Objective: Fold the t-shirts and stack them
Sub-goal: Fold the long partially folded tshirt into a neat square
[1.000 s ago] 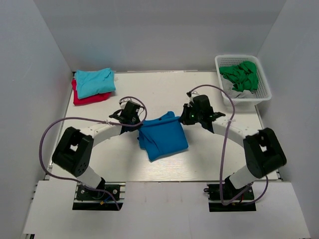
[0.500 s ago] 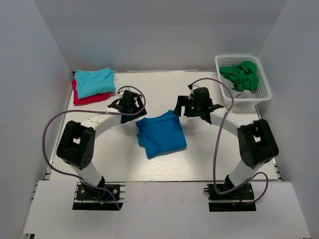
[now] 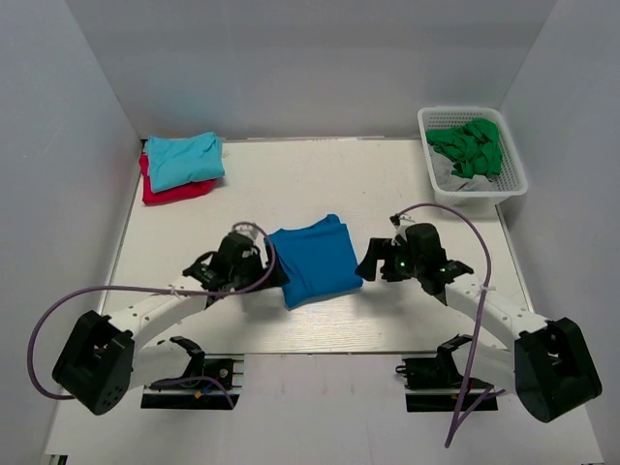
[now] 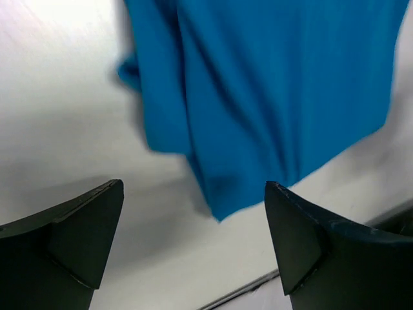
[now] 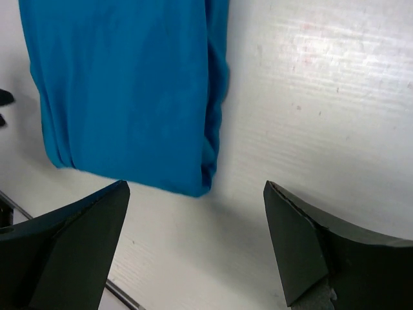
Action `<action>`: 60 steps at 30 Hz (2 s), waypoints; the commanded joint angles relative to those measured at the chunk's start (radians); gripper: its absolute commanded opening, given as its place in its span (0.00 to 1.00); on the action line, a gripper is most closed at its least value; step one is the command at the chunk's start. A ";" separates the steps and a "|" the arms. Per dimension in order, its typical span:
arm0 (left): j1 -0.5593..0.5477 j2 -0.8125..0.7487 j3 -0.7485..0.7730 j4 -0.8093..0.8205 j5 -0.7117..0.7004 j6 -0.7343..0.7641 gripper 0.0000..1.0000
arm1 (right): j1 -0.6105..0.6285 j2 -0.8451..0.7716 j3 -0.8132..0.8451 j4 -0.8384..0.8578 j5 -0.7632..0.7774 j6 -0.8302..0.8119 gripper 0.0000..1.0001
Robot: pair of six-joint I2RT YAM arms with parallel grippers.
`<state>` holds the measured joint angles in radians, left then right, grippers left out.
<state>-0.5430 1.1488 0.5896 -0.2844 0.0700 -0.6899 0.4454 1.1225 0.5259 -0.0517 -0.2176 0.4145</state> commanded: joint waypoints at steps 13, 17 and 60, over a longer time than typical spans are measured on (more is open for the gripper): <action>-0.262 0.078 -0.154 0.194 -0.018 -0.016 0.78 | 0.001 0.080 -0.053 0.108 -0.114 -0.026 0.83; -0.285 0.127 -0.128 0.185 -0.042 0.004 0.53 | 0.004 0.127 -0.049 0.128 -0.124 -0.025 0.76; -0.337 0.126 -0.189 -0.020 -0.022 -0.095 0.03 | 0.001 0.169 -0.110 0.167 -0.101 0.041 0.00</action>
<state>-0.8585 1.2129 0.4088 -0.1284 0.0414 -0.7620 0.4480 1.2686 0.4225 0.1093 -0.3458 0.4320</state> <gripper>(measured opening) 0.028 0.007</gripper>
